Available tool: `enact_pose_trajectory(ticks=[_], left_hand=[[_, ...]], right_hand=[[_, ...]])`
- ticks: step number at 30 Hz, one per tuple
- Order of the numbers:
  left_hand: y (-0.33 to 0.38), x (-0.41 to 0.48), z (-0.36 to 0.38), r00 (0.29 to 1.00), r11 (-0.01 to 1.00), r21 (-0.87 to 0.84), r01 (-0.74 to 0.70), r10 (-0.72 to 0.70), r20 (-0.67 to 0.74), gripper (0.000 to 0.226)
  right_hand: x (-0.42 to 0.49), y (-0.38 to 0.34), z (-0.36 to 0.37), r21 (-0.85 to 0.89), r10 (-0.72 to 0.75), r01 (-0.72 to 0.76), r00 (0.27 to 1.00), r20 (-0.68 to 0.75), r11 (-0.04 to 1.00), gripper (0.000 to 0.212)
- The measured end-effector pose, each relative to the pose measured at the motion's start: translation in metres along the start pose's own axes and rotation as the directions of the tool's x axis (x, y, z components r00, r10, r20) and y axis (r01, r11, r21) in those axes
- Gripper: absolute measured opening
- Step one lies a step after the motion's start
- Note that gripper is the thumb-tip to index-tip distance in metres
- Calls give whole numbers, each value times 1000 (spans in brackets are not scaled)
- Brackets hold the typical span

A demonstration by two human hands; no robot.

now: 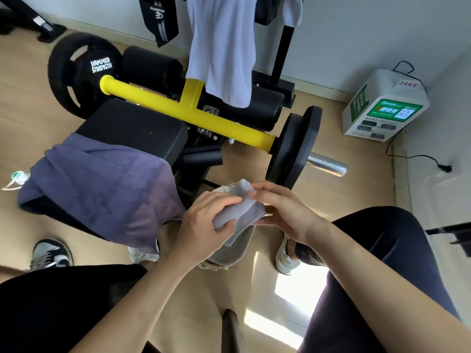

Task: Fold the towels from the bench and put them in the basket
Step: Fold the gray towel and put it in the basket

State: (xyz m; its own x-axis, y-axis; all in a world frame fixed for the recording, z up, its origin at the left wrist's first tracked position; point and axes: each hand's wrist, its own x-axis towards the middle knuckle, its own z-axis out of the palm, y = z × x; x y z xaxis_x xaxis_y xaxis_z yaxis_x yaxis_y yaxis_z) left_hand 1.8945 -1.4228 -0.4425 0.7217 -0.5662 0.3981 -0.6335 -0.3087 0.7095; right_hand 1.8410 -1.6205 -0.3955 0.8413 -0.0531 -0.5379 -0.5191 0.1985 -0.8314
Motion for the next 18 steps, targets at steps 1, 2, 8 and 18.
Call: enact_pose_trajectory(ticks=[1,2,8,18], left_hand=[[0,1,0,999,999,16,-31,31,13,43],[0,2,-2,998,998,25,-56,55,34,45],[-11,-2,-15,977,994,-28,107,-100,189,79],[-33,3,-27,993,996,42,83,-79,-91,24]], right_hand=[[0,0,1,-3,1,-1,1000,-5,1000,42],[1,1,2,-9,0,-1,1000,-27,1000,45],[6,-2,-2,120,51,-31,983,-175,992,24],[6,-9,-23,348,147,-39,946,-289,937,14]])
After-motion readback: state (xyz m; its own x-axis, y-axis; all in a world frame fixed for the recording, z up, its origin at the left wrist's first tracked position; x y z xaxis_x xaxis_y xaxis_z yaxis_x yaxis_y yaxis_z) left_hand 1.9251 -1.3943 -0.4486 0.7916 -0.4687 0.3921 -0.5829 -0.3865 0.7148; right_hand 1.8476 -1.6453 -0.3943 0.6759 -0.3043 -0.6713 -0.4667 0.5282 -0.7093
